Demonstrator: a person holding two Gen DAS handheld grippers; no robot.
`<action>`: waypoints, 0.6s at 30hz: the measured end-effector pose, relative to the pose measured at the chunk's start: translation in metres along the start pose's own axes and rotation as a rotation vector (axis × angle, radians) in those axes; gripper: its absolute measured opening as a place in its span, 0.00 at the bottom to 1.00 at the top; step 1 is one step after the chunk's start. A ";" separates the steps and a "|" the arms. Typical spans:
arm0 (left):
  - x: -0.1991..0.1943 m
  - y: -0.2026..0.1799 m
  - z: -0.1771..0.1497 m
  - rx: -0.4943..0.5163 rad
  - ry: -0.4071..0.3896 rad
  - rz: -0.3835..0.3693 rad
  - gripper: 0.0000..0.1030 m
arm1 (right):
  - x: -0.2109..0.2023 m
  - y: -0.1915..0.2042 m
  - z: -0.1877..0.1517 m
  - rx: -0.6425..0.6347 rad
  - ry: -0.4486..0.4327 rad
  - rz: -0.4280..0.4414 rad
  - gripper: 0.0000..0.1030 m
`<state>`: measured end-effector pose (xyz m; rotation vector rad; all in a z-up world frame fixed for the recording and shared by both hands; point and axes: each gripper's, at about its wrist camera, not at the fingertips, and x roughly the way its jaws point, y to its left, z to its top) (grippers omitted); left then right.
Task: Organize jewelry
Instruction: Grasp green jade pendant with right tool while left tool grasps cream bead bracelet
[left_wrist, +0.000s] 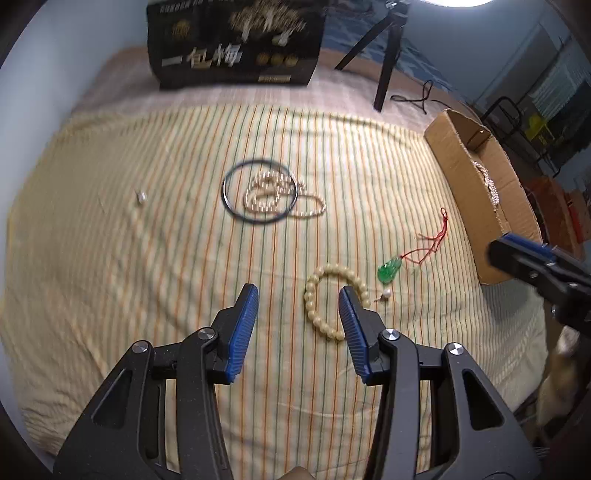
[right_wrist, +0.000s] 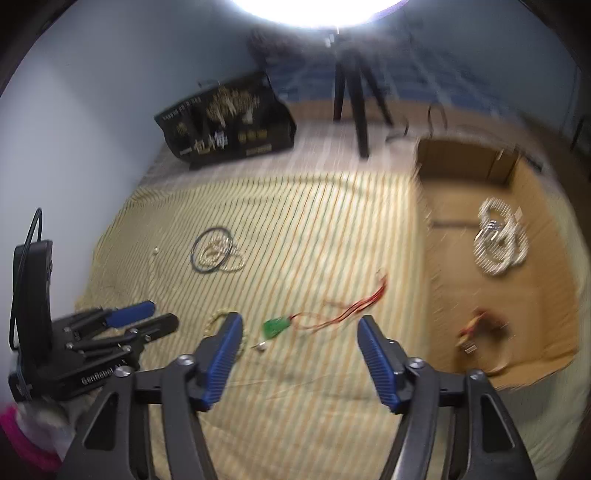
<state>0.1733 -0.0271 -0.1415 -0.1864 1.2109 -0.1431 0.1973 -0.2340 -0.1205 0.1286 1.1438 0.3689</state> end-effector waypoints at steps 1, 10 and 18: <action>0.003 0.004 -0.001 -0.017 0.013 -0.012 0.45 | 0.005 0.000 0.000 0.019 0.017 0.011 0.55; 0.014 0.017 -0.002 -0.071 0.049 -0.051 0.33 | 0.059 -0.005 0.000 0.185 0.140 0.055 0.34; 0.028 0.008 -0.005 -0.041 0.081 -0.058 0.29 | 0.091 -0.007 0.002 0.271 0.192 0.052 0.27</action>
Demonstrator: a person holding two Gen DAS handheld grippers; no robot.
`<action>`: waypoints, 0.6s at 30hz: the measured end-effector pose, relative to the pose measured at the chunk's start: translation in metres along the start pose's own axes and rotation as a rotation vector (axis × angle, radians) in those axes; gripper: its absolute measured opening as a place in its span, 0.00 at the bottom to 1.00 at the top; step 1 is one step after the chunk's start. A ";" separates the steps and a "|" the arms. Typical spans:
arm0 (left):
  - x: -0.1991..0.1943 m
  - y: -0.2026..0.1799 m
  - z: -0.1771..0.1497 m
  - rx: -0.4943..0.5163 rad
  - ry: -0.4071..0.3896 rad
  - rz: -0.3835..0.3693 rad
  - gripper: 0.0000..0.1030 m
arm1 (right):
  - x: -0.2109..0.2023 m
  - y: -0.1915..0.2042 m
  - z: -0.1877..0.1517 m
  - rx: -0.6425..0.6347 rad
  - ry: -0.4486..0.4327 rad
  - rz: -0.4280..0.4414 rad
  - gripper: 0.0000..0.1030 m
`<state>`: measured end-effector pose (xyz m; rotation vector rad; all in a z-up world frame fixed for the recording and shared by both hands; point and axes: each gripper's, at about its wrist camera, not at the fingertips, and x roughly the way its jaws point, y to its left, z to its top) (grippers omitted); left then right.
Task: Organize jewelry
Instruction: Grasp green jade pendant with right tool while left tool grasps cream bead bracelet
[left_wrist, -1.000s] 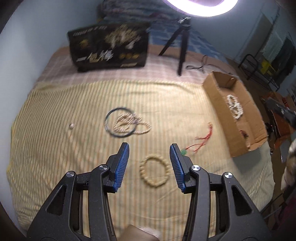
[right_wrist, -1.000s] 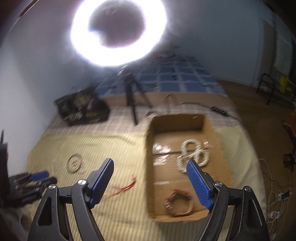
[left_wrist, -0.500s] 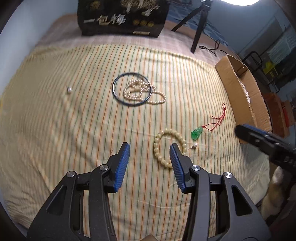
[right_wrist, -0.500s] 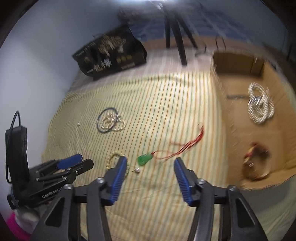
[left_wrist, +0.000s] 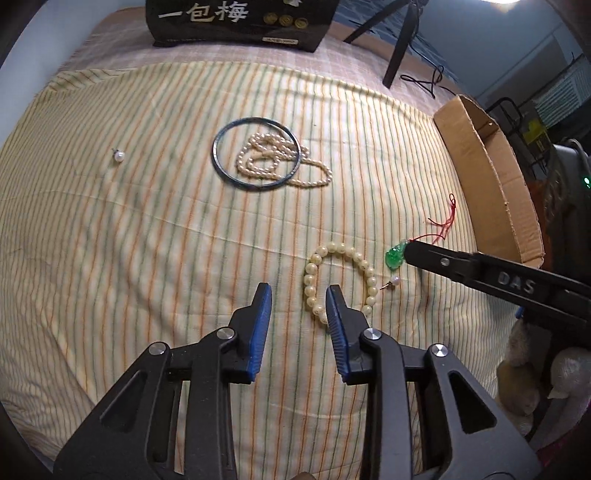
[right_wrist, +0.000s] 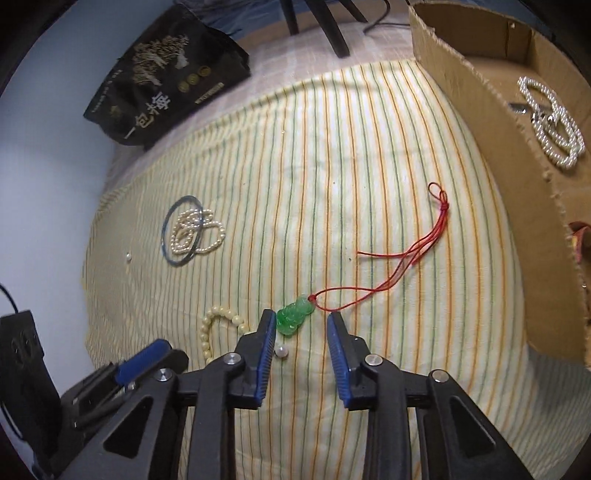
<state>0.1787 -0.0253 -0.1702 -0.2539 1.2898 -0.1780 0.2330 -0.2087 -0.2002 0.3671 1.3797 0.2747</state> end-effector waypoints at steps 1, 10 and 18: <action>0.001 -0.002 0.001 0.003 0.001 0.000 0.29 | 0.001 0.001 0.002 0.004 -0.001 -0.001 0.27; 0.015 -0.008 0.003 0.021 0.025 0.017 0.29 | 0.015 0.012 0.008 -0.041 -0.022 -0.077 0.21; 0.024 -0.013 0.003 0.036 0.036 0.038 0.29 | 0.017 0.017 0.008 -0.108 -0.041 -0.136 0.11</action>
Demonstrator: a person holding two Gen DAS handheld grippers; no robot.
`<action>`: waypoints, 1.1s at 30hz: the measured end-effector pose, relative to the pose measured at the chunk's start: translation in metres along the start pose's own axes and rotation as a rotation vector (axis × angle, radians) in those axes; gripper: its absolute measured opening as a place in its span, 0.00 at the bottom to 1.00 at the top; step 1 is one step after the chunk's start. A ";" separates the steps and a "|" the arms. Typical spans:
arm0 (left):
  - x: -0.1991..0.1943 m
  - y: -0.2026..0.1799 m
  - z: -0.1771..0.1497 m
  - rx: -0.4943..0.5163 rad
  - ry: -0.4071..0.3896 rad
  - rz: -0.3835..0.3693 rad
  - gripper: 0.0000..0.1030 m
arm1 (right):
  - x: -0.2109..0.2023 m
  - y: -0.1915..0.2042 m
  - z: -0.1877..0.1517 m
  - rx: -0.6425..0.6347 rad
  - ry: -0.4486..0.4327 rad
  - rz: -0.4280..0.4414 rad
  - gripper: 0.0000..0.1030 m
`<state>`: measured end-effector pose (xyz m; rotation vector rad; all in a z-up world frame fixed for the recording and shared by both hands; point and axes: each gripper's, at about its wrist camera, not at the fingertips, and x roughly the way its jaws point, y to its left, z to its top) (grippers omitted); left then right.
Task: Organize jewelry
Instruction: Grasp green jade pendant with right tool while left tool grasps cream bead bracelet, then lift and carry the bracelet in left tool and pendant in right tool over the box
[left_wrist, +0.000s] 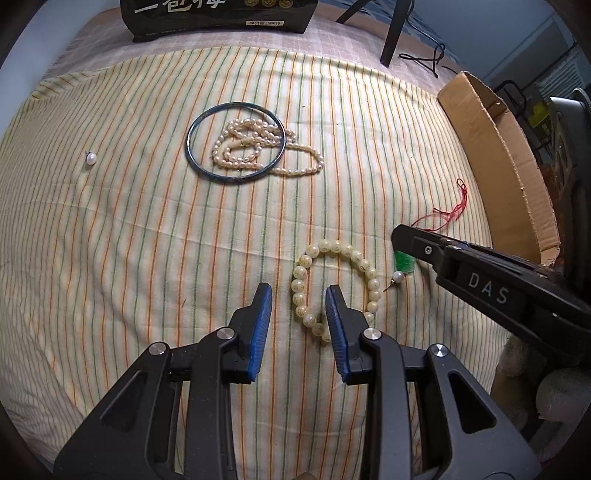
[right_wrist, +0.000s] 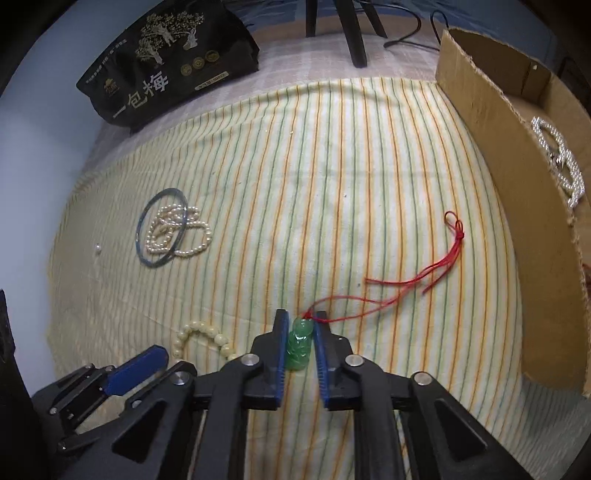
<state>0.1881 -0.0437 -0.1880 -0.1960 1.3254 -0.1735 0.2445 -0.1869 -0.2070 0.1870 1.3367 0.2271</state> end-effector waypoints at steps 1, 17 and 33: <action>0.001 0.000 0.000 -0.001 0.001 0.000 0.29 | -0.001 -0.001 0.000 0.008 0.001 0.008 0.11; 0.012 -0.004 0.010 0.024 -0.032 0.061 0.05 | -0.003 -0.002 -0.002 -0.028 -0.017 0.011 0.07; -0.038 -0.003 0.010 -0.029 -0.134 -0.035 0.05 | -0.048 -0.005 -0.011 -0.078 -0.110 0.022 0.07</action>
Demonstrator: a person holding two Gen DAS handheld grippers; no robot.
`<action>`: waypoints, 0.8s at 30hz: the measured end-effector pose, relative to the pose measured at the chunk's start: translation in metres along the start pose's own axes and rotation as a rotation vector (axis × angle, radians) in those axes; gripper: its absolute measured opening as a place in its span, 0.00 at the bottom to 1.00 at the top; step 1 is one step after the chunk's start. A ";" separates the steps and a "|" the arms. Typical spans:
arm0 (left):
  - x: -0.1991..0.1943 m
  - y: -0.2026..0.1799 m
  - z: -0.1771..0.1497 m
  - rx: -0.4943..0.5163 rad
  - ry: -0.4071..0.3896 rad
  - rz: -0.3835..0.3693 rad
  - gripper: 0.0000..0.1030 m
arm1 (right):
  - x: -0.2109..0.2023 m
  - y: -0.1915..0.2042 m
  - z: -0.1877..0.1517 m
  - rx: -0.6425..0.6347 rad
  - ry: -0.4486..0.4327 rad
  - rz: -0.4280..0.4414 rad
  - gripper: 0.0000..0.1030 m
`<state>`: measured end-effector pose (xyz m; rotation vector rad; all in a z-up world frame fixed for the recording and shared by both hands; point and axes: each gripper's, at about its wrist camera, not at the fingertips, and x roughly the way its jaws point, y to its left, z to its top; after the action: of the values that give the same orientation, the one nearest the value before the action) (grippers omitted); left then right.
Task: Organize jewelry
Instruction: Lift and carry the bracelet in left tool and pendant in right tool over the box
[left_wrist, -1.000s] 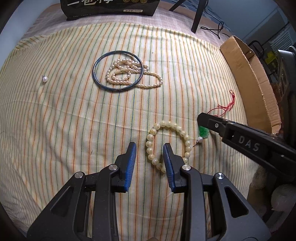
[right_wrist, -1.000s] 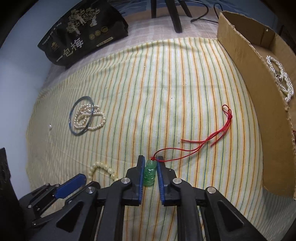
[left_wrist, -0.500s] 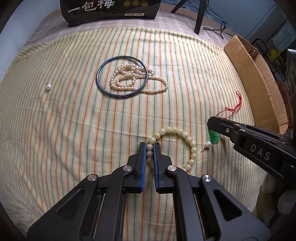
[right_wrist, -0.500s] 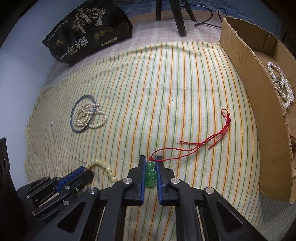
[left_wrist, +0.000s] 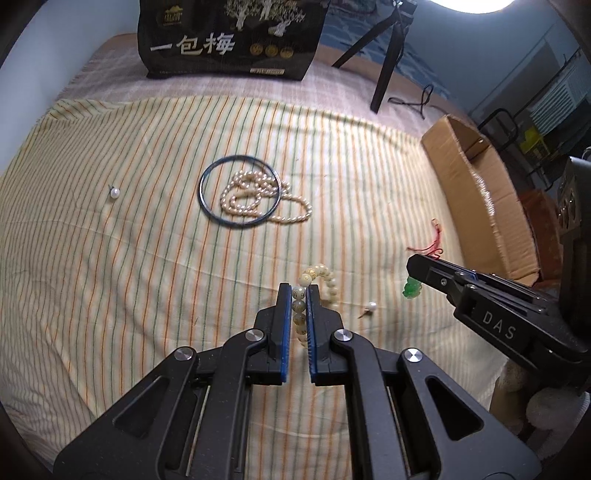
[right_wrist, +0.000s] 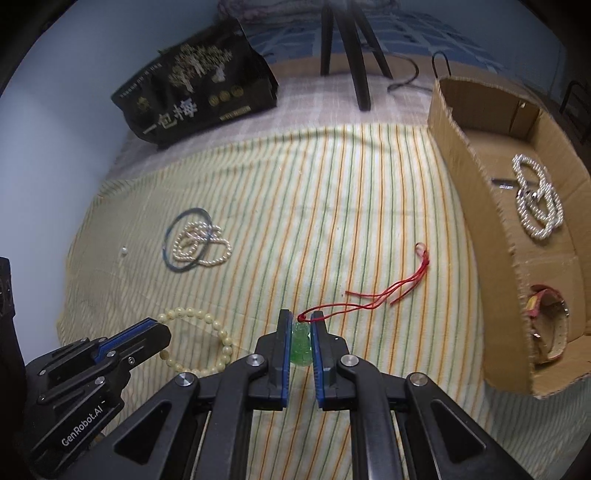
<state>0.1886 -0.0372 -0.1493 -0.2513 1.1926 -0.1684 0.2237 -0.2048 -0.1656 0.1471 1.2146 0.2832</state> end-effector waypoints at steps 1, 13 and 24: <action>-0.004 -0.001 0.000 -0.001 -0.010 -0.006 0.05 | -0.002 0.001 0.001 -0.004 -0.005 0.003 0.07; -0.044 -0.017 0.003 -0.011 -0.100 -0.067 0.05 | -0.060 -0.002 0.012 -0.040 -0.135 0.009 0.07; -0.067 -0.054 0.011 0.033 -0.174 -0.122 0.05 | -0.113 -0.027 0.025 -0.035 -0.259 -0.030 0.07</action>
<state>0.1748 -0.0703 -0.0709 -0.3042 1.0019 -0.2674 0.2149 -0.2629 -0.0628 0.1306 0.9539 0.2512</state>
